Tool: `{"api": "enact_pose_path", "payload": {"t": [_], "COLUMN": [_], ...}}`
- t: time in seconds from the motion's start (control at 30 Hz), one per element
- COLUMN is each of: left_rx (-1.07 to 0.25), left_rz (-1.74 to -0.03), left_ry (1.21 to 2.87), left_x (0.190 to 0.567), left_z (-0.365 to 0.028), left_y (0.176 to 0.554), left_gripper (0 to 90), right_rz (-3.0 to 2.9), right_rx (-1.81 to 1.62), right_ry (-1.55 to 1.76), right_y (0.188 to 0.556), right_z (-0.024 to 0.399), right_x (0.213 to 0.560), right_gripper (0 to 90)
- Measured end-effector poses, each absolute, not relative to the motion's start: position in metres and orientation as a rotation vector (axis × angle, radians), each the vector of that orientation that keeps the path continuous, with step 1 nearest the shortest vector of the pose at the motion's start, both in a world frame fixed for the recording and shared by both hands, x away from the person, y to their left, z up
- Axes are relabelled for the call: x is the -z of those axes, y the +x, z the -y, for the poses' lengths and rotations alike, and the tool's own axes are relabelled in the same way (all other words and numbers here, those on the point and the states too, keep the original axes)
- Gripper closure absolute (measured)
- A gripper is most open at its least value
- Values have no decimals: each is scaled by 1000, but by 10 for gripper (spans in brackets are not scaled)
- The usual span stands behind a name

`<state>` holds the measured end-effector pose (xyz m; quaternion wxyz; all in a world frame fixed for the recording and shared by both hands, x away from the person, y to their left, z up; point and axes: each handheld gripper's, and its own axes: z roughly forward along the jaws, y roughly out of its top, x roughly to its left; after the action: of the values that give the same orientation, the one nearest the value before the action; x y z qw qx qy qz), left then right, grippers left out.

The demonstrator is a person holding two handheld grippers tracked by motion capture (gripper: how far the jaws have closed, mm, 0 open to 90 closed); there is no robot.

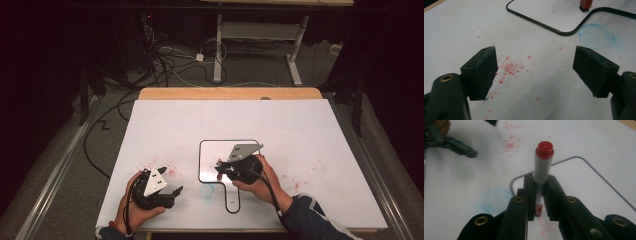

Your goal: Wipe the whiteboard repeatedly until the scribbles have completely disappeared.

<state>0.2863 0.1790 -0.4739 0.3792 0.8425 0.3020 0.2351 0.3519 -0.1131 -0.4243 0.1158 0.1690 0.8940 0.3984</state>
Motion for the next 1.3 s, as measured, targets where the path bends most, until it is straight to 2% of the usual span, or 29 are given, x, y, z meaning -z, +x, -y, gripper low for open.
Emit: {"api": "enact_pose_path", "payload": {"t": [0.1,0.37,0.67,0.87,1.1,1.3], "left_rx": [-601,-599,-596,-595,-594,-599], "left_rz": [-774,-771,-763,-765,-748,-748], "left_ry": [2149,2153,2159,2152,2150,2145], "left_x": [474,474,474,474,473,472], "left_z": [-180,-179,-178,-179,-178,-180], "left_y": [286,287,286,287,286,285], "left_gripper": [194,194,194,194,194,193], "right_rz": [-2616,-2529,-2613,-2488,-2608,-2564], "right_rx": [-1130,-1057,-1126,-983,-1105,-1007], "right_ry": [487,618,562,630,579,591], "right_y": [349,369,360,374,361,365], "right_z": [111,137,130,146,134,142], "right_x": [423,420,421,419,420,417], "right_gripper": [815,816,815,816,815,816]}}
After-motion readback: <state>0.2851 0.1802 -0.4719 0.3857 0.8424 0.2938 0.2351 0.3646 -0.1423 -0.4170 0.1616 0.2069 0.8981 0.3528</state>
